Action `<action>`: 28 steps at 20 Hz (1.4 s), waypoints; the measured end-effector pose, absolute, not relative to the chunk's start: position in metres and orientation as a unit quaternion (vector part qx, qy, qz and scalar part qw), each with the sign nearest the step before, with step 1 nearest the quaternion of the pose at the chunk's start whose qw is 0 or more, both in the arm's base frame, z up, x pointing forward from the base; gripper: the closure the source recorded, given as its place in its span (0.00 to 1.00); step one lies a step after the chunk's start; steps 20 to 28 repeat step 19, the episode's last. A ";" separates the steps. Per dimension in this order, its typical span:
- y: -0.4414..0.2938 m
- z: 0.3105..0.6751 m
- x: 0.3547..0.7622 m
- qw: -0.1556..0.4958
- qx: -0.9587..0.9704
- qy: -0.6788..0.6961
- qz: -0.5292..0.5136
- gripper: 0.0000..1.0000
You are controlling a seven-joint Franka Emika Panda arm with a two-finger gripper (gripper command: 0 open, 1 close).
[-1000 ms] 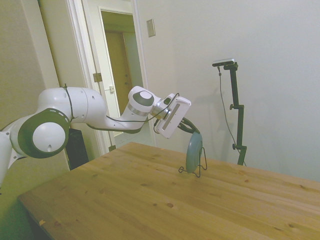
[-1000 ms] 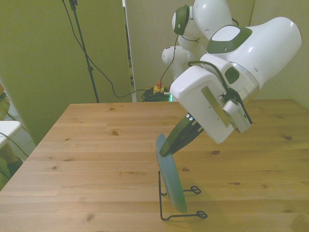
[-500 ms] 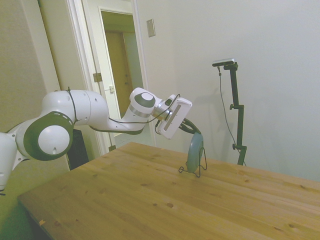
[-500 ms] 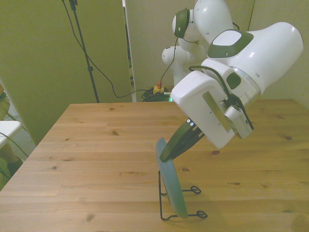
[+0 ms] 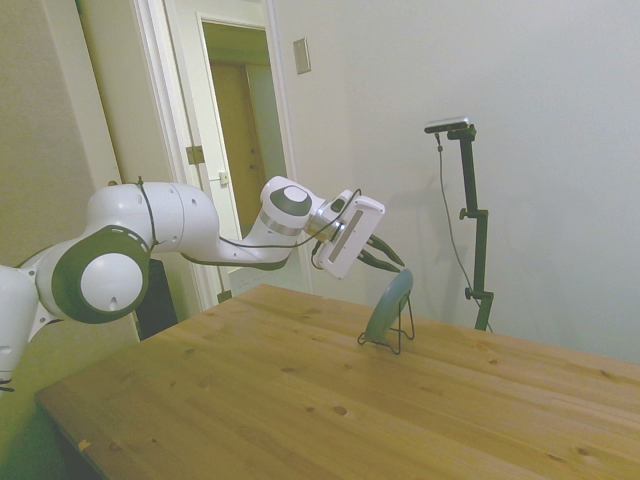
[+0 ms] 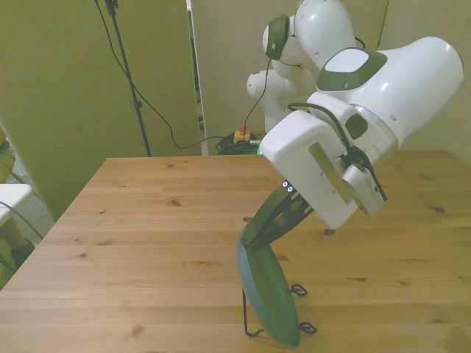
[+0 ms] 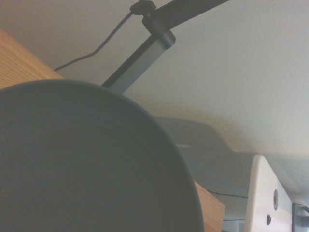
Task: Load the plate
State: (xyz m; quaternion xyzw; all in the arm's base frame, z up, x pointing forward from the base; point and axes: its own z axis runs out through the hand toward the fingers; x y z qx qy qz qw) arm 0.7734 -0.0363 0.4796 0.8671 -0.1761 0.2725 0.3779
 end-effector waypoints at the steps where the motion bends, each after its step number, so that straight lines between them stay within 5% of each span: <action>1: -0.037 0.480 0.773 0.378 0.867 -0.176 0.273 0.00; 10: -0.023 0.515 0.772 0.366 0.862 -0.180 0.302 0.00; 16: -0.001 0.572 0.751 0.247 0.889 -0.228 0.311 0.00; 19: 0.000 0.575 0.737 0.179 0.905 -0.244 0.299 0.00; 28: 0.000 0.575 0.737 0.179 0.905 -0.244 0.299 0.00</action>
